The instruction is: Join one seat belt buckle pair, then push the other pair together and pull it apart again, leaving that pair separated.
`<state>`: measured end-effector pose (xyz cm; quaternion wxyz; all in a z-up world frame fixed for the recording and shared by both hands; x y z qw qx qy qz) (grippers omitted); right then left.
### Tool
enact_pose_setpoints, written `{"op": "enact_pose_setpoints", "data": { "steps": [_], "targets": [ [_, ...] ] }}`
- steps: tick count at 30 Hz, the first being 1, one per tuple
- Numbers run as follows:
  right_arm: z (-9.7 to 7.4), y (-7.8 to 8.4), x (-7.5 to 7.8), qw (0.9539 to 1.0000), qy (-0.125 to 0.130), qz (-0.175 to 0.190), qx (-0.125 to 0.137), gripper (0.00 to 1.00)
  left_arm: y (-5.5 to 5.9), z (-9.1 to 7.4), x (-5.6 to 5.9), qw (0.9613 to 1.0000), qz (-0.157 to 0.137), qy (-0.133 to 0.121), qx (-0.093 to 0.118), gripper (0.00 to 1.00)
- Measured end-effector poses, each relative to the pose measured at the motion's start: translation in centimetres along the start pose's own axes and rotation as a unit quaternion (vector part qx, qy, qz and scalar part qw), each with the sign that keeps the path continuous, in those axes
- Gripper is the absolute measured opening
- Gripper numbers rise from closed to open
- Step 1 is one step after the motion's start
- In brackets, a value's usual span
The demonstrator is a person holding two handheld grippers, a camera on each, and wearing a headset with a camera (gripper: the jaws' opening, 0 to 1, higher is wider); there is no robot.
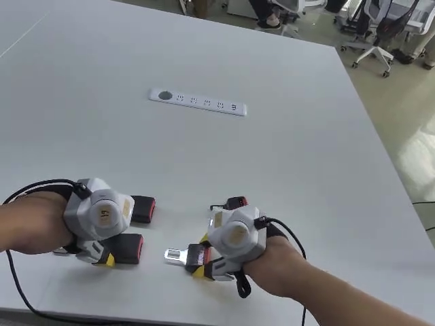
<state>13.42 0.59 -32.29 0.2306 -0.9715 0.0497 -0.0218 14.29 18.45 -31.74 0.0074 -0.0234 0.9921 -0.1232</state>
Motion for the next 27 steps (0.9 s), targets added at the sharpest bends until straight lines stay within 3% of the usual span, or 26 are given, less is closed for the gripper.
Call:
{"op": "enact_pose_setpoints", "data": {
  "steps": [15,27],
  "targets": [
    [1.5,-3.0,-0.3,0.9999,0.0,-0.001,0.012,0.35,0.0,-0.1,0.0,1.0,0.004,0.001,0.005,0.34],
    [1.7,-3.6,-0.2,0.9999,0.005,-0.004,0.011,0.35,0.1,-0.1,0.0,0.9999,0.006,0.003,0.009,0.34]
  ]
}}
Point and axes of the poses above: the centre of the closed fingertips' face, and the gripper's own axes: z roughly forward along the fingers, x roughly to its right, y roughly out of its underside, the point moved 6 cm from there along -z, roughly backward along the fingers, and after that the axes turned 6 degrees about -x, right-handed, at the moved point
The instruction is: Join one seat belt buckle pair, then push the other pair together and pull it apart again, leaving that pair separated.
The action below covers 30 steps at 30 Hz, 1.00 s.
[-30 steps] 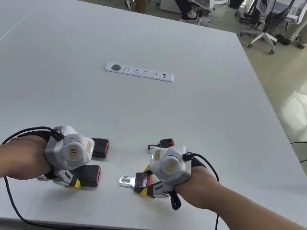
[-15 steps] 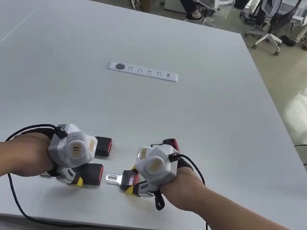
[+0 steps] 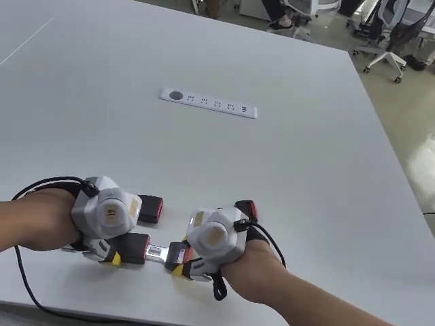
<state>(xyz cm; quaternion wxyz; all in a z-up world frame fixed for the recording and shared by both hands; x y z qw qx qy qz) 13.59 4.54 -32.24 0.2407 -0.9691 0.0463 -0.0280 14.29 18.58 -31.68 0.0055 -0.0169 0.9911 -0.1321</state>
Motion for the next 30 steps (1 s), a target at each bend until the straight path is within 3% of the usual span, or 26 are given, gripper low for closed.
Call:
{"op": "enact_pose_setpoints", "data": {
  "steps": [16,25,30],
  "targets": [
    [0.6,-1.2,0.0,0.9998,-0.006,-0.012,0.013,0.35,0.0,0.1,-0.1,1.0,0.004,0.001,-0.003,0.34],
    [0.6,-1.1,0.2,0.9996,-0.012,-0.02,0.018,0.33,0.1,0.2,-0.2,0.9998,0.017,0.002,0.009,0.33],
    [0.7,-1.7,0.0,0.9997,-0.007,-0.02,0.012,0.32,0.1,0.3,-0.2,0.9998,0.018,0.002,0.006,0.33]
  ]
}}
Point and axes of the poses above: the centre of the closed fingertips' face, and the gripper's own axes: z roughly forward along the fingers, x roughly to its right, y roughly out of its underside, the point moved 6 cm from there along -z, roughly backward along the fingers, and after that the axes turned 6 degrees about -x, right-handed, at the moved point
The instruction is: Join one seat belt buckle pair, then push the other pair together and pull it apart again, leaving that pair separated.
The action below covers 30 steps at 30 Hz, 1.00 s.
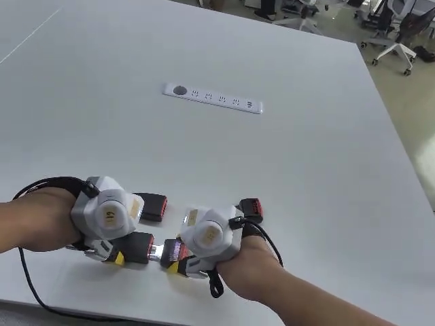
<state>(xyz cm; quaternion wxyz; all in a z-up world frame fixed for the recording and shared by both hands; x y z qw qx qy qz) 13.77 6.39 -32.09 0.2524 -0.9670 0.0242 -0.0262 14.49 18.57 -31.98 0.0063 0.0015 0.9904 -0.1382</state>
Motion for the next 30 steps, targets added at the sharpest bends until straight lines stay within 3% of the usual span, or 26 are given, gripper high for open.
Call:
{"op": "enact_pose_setpoints", "data": {
  "steps": [17,26,30],
  "targets": [
    [0.8,-1.4,-0.1,0.9999,0.004,0.004,0.011,0.31,0.1,0.0,0.1,1.0,0.004,0.001,0.003,0.32],
    [0.6,-1.1,-0.2,0.9999,0.004,0.008,0.011,0.31,0.0,-0.1,0.2,1.0,0.005,-0.001,0.005,0.32],
    [0.4,-0.8,-0.2,0.9999,0.005,-0.011,0.009,0.31,0.4,-0.2,0.3,0.9998,-0.007,-0.007,0.02,0.32]
  ]
}}
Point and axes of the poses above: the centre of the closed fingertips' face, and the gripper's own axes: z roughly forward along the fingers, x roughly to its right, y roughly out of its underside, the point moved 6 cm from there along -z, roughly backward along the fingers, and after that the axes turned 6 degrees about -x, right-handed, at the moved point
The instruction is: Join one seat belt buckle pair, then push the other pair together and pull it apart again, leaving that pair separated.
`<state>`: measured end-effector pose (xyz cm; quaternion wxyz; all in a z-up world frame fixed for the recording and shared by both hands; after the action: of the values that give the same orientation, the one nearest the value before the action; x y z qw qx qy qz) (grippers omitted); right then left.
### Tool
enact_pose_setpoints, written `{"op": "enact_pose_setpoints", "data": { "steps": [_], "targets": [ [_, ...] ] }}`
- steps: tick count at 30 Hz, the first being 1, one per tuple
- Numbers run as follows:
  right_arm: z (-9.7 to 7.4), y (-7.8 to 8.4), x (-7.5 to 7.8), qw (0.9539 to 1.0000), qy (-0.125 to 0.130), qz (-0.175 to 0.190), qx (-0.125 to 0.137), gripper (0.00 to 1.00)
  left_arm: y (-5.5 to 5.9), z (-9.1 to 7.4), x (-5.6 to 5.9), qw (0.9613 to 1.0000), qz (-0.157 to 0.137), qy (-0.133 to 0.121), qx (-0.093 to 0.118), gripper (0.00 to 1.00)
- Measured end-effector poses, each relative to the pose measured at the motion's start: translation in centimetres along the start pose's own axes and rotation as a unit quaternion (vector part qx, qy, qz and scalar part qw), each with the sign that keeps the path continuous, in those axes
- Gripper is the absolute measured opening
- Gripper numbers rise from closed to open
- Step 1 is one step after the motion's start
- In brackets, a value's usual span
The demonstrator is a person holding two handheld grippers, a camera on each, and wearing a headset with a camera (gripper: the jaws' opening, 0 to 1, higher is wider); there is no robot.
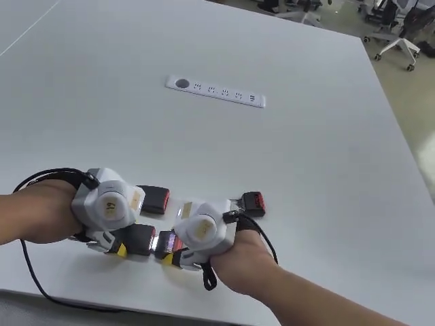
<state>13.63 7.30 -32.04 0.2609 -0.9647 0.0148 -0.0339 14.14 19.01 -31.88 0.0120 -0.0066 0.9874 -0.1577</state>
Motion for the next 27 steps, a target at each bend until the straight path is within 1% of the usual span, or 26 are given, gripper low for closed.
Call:
{"op": "enact_pose_setpoints", "data": {
  "steps": [1,3,5,15,27],
  "targets": [
    [-0.04,0.12,0.03,1.0,-0.001,0.0,0.0,0.31,0.16,-0.07,0.04,1.0,-0.003,-0.002,0.007,0.32],
    [-0.09,0.08,0.08,1.0,-0.003,0.0,0.003,0.31,0.28,-0.07,0.11,0.9999,-0.007,-0.004,0.011,0.31],
    [0.05,0.03,0.11,1.0,-0.003,-0.006,-0.002,0.31,0.22,-0.03,0.08,0.9999,-0.008,-0.004,0.009,0.31],
    [0.06,0.23,0.14,0.9999,-0.008,0.007,-0.002,0.31,0.25,0.04,-0.04,1.0,-0.005,0.0,0.006,0.31],
    [0.08,0.15,0.25,0.9998,-0.016,-0.001,-0.007,0.31,0.21,0.16,-0.17,1.0,-0.004,0.003,0.001,0.32]
  ]
}}
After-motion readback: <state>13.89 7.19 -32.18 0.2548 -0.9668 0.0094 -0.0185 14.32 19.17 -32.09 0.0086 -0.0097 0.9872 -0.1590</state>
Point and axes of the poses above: the centre of the closed fingertips' face, and the gripper's own axes: z roughly forward along the fingers, x roughly to its right, y roughly out of its underside, the point moved 6 cm from there along -z, roughly backward along the fingers, and after that the axes turned 6 degrees about -x, right-handed, at the moved point
